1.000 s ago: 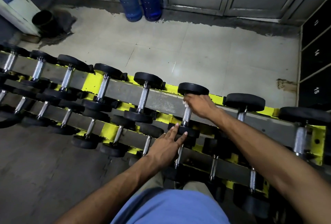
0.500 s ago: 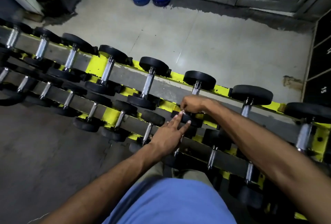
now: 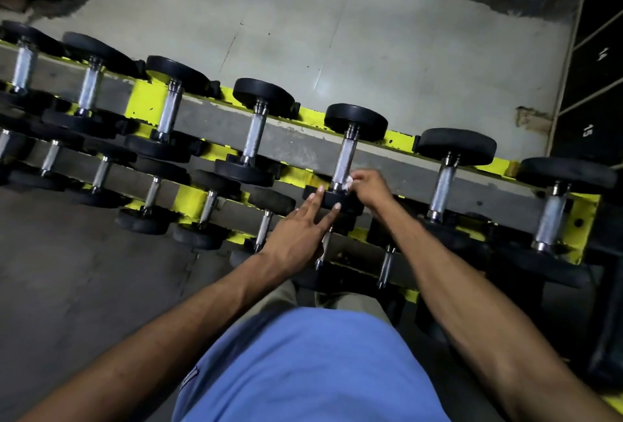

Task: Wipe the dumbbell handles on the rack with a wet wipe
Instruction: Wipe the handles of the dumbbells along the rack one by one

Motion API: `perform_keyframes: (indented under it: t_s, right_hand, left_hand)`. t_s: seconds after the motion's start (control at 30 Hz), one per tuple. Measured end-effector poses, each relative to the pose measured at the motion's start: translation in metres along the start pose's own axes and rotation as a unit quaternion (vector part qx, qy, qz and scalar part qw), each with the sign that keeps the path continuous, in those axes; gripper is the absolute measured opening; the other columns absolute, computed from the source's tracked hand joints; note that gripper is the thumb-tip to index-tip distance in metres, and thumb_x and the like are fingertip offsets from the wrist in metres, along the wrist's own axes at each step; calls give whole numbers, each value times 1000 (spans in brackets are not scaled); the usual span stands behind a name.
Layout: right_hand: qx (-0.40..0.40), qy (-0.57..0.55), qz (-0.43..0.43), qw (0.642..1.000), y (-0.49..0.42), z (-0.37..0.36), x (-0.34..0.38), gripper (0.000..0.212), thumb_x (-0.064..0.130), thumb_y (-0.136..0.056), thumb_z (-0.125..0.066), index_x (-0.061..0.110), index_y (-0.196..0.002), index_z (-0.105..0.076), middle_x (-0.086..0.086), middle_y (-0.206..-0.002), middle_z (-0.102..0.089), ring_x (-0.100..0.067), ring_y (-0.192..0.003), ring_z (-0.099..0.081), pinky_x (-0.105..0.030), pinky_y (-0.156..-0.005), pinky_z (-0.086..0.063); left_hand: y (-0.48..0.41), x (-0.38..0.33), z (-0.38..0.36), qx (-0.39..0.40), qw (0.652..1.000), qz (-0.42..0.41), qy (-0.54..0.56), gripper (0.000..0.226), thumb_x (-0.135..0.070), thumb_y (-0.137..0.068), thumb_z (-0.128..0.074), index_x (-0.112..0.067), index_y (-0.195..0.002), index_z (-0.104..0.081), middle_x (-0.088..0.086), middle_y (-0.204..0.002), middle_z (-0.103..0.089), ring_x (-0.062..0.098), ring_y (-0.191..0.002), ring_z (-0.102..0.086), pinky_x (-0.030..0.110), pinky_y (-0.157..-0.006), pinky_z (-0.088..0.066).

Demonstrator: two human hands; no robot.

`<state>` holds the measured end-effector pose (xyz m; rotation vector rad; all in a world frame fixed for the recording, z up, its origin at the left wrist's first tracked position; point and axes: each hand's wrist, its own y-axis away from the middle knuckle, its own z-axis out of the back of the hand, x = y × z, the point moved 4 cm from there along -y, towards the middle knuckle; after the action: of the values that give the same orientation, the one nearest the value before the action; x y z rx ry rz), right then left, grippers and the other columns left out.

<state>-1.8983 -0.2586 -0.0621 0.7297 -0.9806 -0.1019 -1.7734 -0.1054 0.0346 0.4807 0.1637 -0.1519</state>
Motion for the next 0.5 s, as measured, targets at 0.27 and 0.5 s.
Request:
perform_keyframes:
  t_s: [0.27, 0.5]
  right_hand:
    - [49, -525, -133, 839, -48, -3, 44, 35, 2, -100, -30, -3, -107, -64, -19, -82, -74, -28, -77, -68, -41, -76, -56]
    - [-160, -474, -59, 864, -43, -4, 29, 14, 5, -92, -57, 10, -97, -69, -10, -88, -74, -21, -75, -68, -34, -69, -55]
  left_hand:
    - [-1, 1, 7, 25, 1000, -11, -11, 88, -9, -102, -55, -26, -168, 2, 22, -171, 20, 32, -162, -3, 41, -122, -31]
    - [-2, 8, 4, 28, 999, -32, -11, 93, -4, -100, -56, -28, -168, 3, 21, -171, 21, 32, -162, -6, 42, -124, -31]
